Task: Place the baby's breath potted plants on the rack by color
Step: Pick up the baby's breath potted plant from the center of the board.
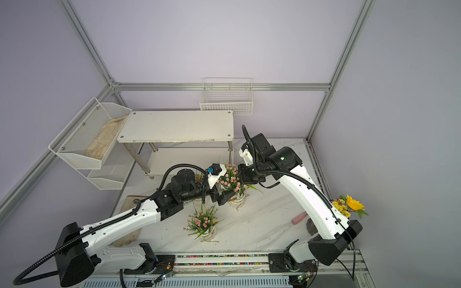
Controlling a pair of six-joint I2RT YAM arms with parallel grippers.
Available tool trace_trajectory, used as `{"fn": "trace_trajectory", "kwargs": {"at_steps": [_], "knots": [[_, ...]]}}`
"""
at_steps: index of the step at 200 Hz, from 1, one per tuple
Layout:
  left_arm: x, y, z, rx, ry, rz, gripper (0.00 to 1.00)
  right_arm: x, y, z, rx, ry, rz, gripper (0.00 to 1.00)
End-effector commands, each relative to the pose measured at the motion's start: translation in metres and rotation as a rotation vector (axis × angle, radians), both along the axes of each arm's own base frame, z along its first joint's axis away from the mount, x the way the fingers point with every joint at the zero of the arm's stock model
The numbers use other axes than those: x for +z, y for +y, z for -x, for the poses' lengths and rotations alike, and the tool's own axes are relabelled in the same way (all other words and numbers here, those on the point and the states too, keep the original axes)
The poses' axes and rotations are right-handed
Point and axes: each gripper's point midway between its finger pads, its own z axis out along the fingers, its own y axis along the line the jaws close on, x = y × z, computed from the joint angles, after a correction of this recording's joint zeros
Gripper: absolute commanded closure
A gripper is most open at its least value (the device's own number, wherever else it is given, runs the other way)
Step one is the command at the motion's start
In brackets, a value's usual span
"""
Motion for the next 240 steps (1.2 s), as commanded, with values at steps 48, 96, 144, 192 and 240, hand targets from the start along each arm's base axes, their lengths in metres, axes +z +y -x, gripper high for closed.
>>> {"fn": "trace_trajectory", "kwargs": {"at_steps": [48,96,144,192,240], "knots": [[0.038,-0.008,0.008,-0.058,-0.039,0.073,0.15,0.034,0.008,-0.004,0.023,-0.118,-0.107,0.97],[0.032,-0.008,0.008,-0.056,-0.026,0.059,0.44,0.029,0.010,-0.004,0.024,-0.110,-0.111,0.97],[0.021,-0.006,0.004,-0.032,-0.005,0.048,0.62,0.017,0.010,-0.004,0.019,-0.090,-0.106,0.96],[0.017,-0.005,0.003,-0.024,0.005,0.043,0.77,0.023,0.007,0.000,0.016,-0.112,-0.123,0.93],[0.015,-0.002,0.001,0.001,0.003,0.049,0.79,0.024,0.004,0.000,0.004,-0.121,-0.121,0.85]]}}
